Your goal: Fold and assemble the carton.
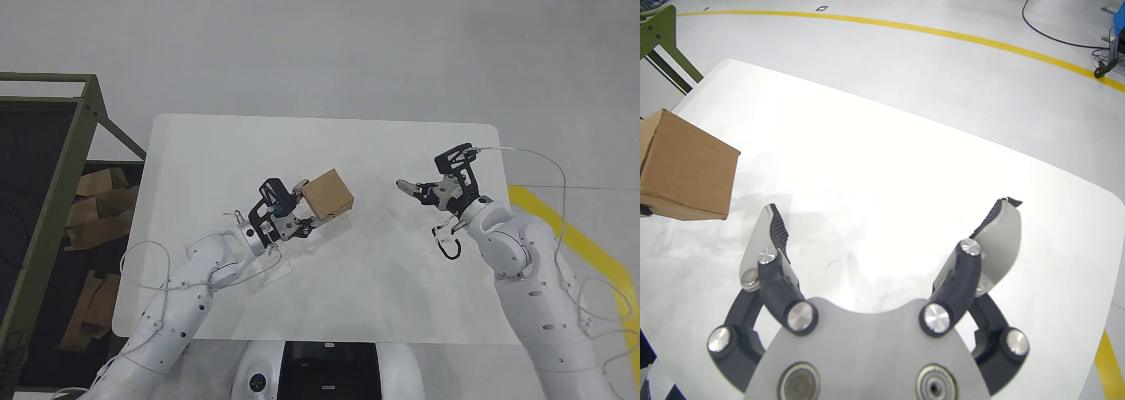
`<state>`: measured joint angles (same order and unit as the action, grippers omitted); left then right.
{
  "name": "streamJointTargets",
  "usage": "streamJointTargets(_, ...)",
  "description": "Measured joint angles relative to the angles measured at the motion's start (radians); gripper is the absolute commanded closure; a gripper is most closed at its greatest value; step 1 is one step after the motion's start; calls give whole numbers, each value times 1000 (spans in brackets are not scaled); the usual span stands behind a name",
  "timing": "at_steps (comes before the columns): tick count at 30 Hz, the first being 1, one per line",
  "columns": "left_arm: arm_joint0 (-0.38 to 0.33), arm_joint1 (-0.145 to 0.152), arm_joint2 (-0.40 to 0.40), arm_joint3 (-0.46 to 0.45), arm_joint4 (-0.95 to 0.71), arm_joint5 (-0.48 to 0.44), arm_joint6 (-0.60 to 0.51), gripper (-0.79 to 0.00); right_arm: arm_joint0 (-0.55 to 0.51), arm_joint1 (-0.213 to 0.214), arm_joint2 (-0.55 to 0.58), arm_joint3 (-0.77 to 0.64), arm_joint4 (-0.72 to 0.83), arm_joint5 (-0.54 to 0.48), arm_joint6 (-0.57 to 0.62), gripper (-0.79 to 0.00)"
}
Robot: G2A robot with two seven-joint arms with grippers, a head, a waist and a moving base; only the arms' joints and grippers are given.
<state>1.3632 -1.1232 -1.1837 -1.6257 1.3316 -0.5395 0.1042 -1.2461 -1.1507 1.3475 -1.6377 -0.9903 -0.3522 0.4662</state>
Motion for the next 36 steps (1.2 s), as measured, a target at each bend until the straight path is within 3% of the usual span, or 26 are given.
streamJointTargets(7,-5,-6,-2,-22,-83,25,-27,0,0,0,0,0,0,0,0,-785)
streamJointTargets(14,-55,-1,-49,-89,-404,-138,-185,0,0,0,0,0,0,0,0,-785)
streamJointTargets(20,-92,13,-86,-164,-554,-247,-335,0,0,0,0,0,0,0,0,-785)
streamJointTargets(29,-112,28,-111,-356,-669,-310,-433,0,0,0,0,0,0,0,0,-785)
streamJointTargets(36,-156,32,-107,-434,-751,-310,-469,0,0,0,0,0,0,0,0,-785)
